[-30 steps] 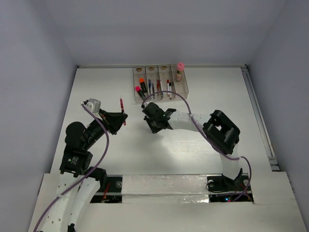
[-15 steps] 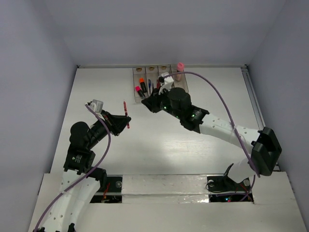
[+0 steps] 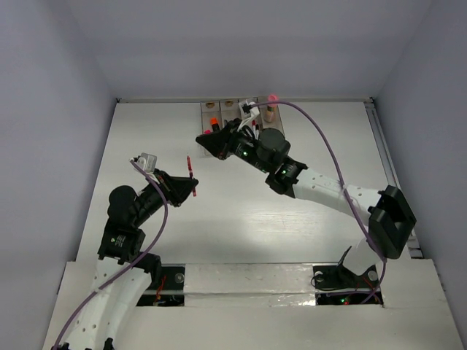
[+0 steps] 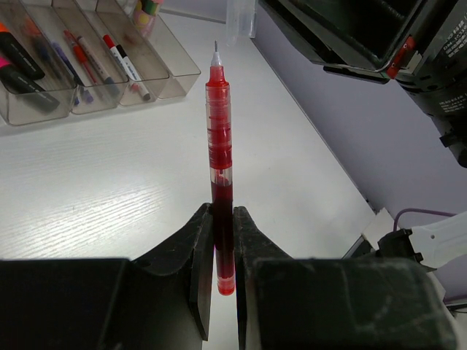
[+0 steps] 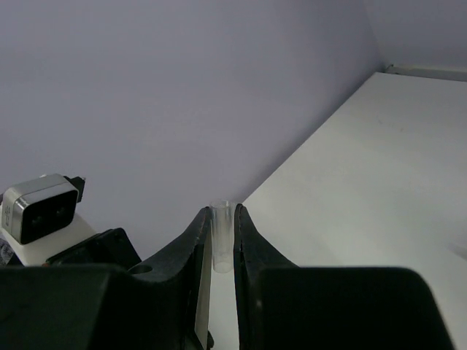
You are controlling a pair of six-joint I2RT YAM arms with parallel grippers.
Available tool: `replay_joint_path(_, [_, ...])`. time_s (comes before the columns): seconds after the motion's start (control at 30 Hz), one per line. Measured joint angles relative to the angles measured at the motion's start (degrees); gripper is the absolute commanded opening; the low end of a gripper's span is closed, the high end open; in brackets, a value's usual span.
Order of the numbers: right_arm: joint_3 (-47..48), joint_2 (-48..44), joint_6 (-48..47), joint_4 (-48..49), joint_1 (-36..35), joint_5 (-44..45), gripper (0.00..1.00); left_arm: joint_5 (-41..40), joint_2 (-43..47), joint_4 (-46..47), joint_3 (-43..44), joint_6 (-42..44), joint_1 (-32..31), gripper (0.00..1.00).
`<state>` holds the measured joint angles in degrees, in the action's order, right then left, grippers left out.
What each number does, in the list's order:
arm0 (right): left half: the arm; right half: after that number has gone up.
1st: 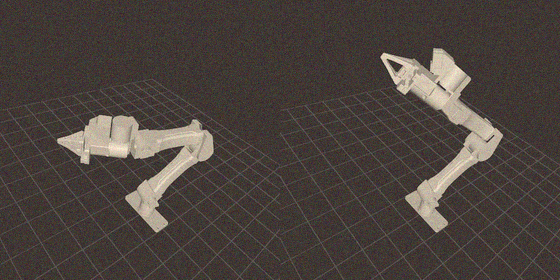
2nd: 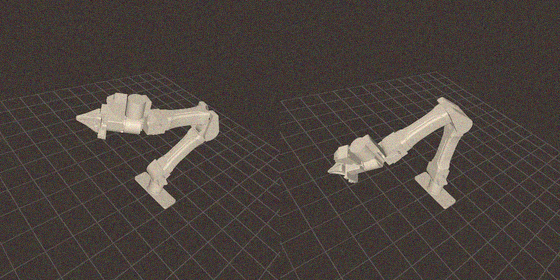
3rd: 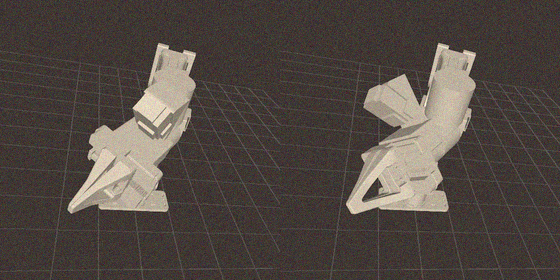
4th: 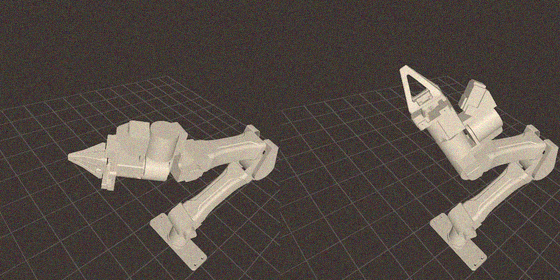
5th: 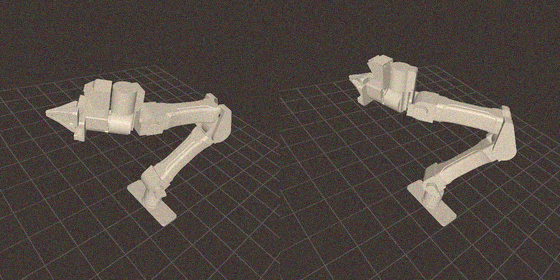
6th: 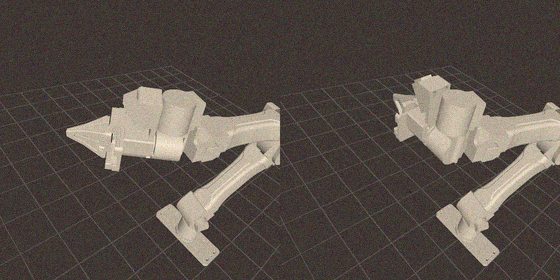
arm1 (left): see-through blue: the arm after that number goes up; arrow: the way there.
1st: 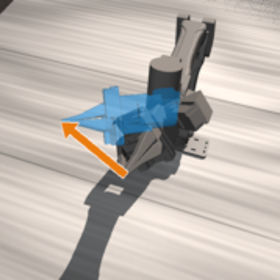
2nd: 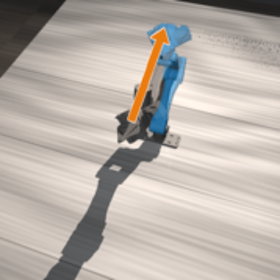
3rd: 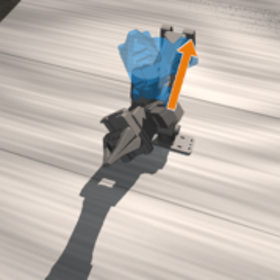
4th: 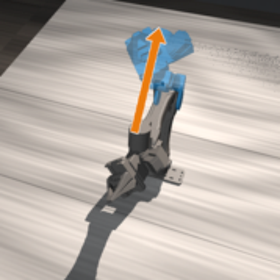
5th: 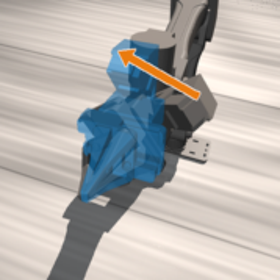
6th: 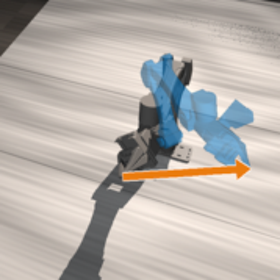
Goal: Sort the stationery into containers
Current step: Close the pen cap on the pen.
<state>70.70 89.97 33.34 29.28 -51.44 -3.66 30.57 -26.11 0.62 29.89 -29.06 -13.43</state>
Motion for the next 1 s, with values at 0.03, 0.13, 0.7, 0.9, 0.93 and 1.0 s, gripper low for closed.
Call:
replay_joint_path(0.03, [0.0, 0.5, 0.6, 0.7, 0.0, -0.5, 0.0, 0.0, 0.0, 0.0, 0.0, 0.0, 0.0, 0.0])
replay_joint_path(0.13, [1.0, 2.2, 1.9, 2.4, 0.0, -1.7, 0.0, 0.0, 0.0, 0.0, -0.1, -0.1, 0.0, 0.0])
replay_joint_path(0.7, [5.0, 4.9, 3.3, 4.6, -1.2, -4.4, 0.0, 0.0, -0.4, 0.0, -0.3, -0.4, 0.0, 0.0])
replay_joint_path(0.9, [5.6, 6.0, 3.3, 4.5, -1.5, -4.5, 0.0, 0.1, -0.4, 0.0, -0.3, -0.4, 0.0, 0.0])
replay_joint_path(0.93, [5.6, 6.3, 3.3, 4.4, -1.5, -4.5, 0.0, 0.1, -0.4, 0.0, -0.3, -0.4, 0.0, 0.0])
replay_joint_path(1.0, [5.7, 6.8, 3.3, 4.2, -1.5, -4.5, 0.0, 0.1, -0.4, 0.0, -0.3, -0.4, 0.0, 0.0])
